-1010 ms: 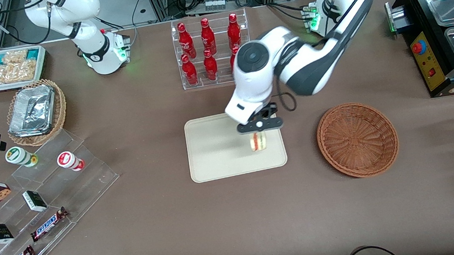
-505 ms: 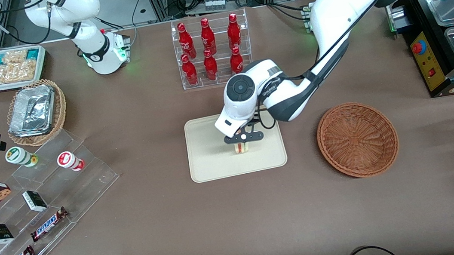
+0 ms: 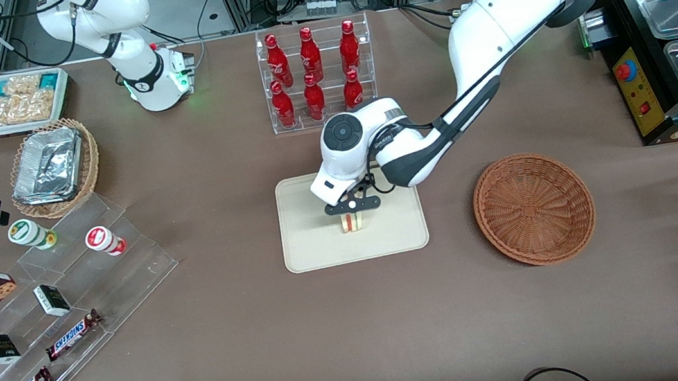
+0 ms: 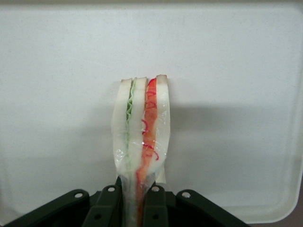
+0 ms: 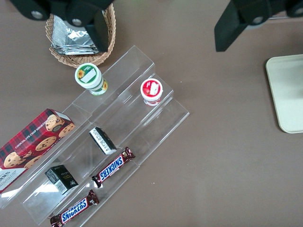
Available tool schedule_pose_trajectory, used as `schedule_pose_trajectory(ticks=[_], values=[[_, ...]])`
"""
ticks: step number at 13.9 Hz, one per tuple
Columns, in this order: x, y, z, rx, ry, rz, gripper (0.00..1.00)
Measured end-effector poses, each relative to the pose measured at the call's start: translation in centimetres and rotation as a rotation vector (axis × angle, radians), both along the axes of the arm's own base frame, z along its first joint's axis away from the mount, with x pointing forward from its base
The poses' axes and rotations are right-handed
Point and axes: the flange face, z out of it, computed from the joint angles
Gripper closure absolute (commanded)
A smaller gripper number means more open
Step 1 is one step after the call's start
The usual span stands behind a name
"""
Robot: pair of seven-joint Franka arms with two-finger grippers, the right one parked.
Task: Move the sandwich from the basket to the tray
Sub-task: 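Lower the sandwich onto the tray and open the left gripper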
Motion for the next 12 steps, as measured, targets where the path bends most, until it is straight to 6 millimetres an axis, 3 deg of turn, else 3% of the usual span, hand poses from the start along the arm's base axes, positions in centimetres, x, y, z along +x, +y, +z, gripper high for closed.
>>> schedule_pose_trajectory(ticks=[2,3,4,12], values=[[0.16,-0.02,-0.02,-0.003,-0.001,0.004,0.96],[0.26,-0.08,0.1,-0.01,-0.005,0.006,0.44],[0.33,-0.16,0.2,-0.018,-0.009,0.009,0.01],[0.49,-0.31,0.5,-0.027,-0.02,0.025,0.0]])
